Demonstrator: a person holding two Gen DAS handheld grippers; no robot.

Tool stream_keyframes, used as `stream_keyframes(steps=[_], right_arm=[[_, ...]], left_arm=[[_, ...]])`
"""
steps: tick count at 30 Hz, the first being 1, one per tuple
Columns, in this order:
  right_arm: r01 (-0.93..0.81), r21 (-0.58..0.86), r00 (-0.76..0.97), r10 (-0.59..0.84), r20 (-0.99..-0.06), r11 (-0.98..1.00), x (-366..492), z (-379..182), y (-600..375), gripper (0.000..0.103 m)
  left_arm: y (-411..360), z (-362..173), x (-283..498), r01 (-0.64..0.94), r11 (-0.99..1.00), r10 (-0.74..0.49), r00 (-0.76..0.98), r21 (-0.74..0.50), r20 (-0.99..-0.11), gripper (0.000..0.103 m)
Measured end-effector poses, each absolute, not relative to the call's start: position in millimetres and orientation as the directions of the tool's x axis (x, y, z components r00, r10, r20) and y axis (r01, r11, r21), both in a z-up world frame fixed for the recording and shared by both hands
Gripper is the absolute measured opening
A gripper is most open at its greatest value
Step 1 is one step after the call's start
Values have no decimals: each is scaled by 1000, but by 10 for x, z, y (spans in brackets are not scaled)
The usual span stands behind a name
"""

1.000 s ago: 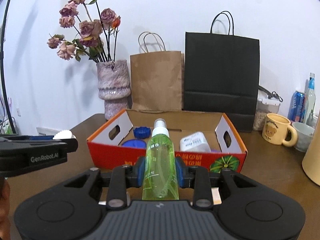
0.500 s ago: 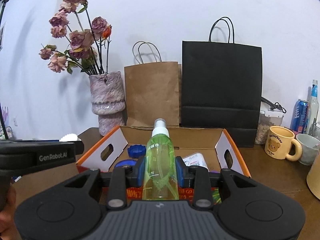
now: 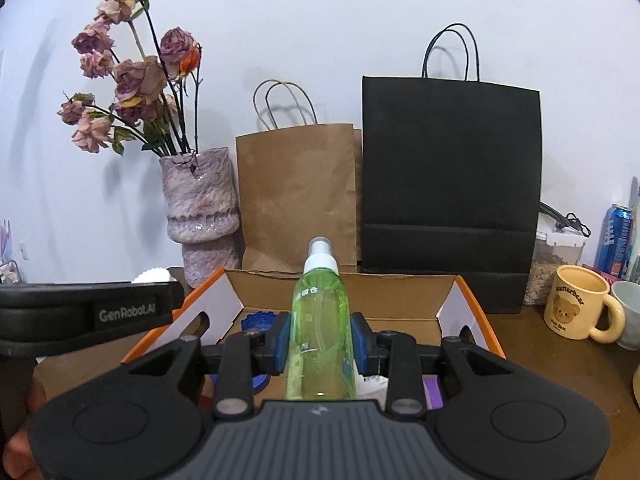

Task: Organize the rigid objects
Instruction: 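Carry the white cap and green spray bottle over the box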

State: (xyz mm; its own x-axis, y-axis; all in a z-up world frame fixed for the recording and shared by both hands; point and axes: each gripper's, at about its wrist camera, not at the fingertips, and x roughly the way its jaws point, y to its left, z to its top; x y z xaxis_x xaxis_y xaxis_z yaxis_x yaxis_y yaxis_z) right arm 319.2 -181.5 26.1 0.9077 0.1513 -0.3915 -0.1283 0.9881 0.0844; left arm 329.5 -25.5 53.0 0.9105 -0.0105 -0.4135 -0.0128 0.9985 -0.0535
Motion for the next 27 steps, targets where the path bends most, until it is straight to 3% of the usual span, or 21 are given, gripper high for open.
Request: stream_keyframes(steps=[27], right_arm=[[-119, 49, 879, 129, -459, 992, 3937, -4, -1832, 30]], left_arm=[[-336, 232, 4120, -35, 999, 39, 874, 17, -484, 41]])
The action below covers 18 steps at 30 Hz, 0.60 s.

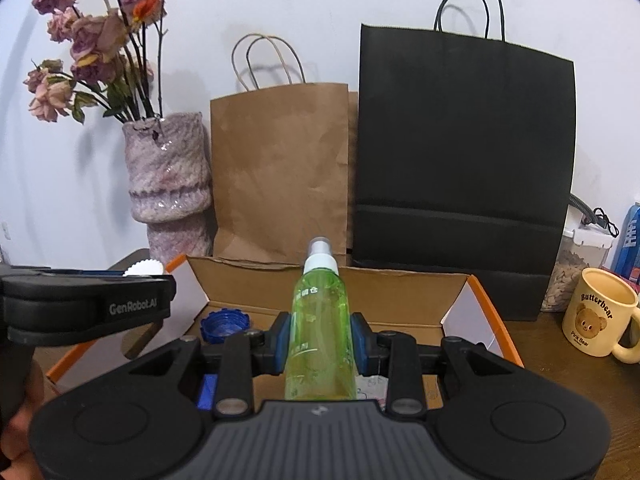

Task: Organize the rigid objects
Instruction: 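Open left tool dropping white cap while right tool drops spray bottle in box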

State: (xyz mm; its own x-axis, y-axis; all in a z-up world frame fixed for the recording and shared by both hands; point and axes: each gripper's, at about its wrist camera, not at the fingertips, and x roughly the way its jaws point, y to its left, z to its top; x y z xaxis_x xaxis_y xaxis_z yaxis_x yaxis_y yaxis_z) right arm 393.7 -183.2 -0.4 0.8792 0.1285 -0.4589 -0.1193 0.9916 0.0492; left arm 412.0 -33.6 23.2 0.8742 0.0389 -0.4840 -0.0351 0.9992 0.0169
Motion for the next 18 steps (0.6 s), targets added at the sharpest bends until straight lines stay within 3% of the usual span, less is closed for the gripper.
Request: stream_keyframes(steps=[11, 12, 13, 15, 18], right_arm=[[-111, 41, 856, 117, -503, 993, 4008, -100, -1904, 30], [-108, 38, 857, 112, -503, 993, 4000, -98, -1930, 35], [-94, 34, 861, 98, -499, 995, 3991, -85, -1956, 43], [-76, 24, 872, 78, -484, 997, 3969, -47, -2002, 87], [-66, 12, 879, 64, -472, 998, 3940, 7, -2065, 98]], left_arm=[[-364, 138, 4147, -36, 998, 57, 869, 51, -492, 43], [-366, 140, 4148, -39, 998, 62, 869, 56, -491, 53], [-367, 141, 4148, -44, 997, 67, 869, 58, -490, 72], [-354, 147, 4133, -50, 997, 72, 875, 58, -478, 89], [-329, 168, 4116, -54, 997, 70, 880, 48, -470, 103]])
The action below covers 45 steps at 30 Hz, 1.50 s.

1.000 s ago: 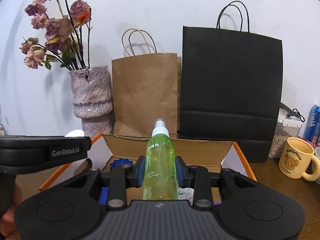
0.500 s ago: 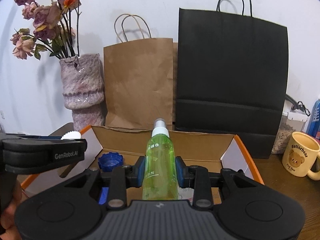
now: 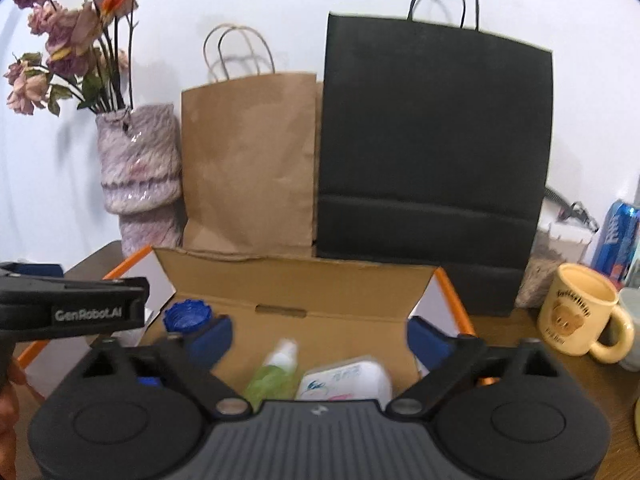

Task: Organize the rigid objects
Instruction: 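Open left tool dropping white cap while right tool drops spray bottle in box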

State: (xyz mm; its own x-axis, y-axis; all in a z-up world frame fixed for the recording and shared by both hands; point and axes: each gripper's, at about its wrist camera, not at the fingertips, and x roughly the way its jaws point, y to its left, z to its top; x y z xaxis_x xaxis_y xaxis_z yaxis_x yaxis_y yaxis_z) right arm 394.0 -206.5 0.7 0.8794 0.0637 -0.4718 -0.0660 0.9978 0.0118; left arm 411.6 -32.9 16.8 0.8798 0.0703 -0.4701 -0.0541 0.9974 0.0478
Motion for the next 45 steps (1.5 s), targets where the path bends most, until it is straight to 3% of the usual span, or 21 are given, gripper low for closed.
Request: stream_keyframes(steps=[2, 45], right_arm=[[-59, 10, 880, 57, -472, 998, 3937, 24, -2096, 103], [-88, -16, 902, 73, -425, 996, 3243, 237, -2266, 103]], left_arm=[[-312, 188, 4106, -59, 998, 69, 882, 37, -467, 103], [-215, 405, 3499, -45, 999, 36, 902, -11, -430, 103]])
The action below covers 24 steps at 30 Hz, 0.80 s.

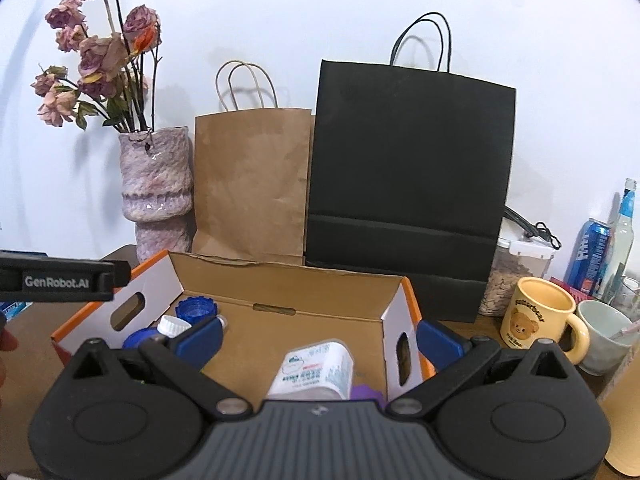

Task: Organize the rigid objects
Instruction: 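Open left tool dropping white cap while right tool drops spray bottle in box, then move both tools back toward the white plug adapter and nasal spray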

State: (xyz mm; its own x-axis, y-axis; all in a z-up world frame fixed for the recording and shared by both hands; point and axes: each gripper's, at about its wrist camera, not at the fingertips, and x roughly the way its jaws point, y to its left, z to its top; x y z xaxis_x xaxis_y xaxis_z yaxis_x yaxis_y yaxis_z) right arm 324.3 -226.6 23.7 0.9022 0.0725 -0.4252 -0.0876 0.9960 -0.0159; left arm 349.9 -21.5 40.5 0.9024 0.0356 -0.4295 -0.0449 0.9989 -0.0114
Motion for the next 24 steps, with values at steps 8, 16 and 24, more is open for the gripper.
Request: stream_keyframes(steps=[8, 16, 24], right_arm=[[-84, -22, 906, 67, -419, 996, 2966, 254, -2407, 103], [-91, -20, 907, 75, -415, 996, 2727, 272, -2508, 103], [-114, -21, 905, 95, -416, 993, 2489, 243, -2538, 103]], left_arm=[[-252, 398, 3233, -33, 999, 26, 901, -8, -434, 103], [-310, 373, 2977, -26, 1000, 20, 893, -7, -450, 103], [-341, 346, 2742, -24, 1000, 14, 887, -14, -461, 103]])
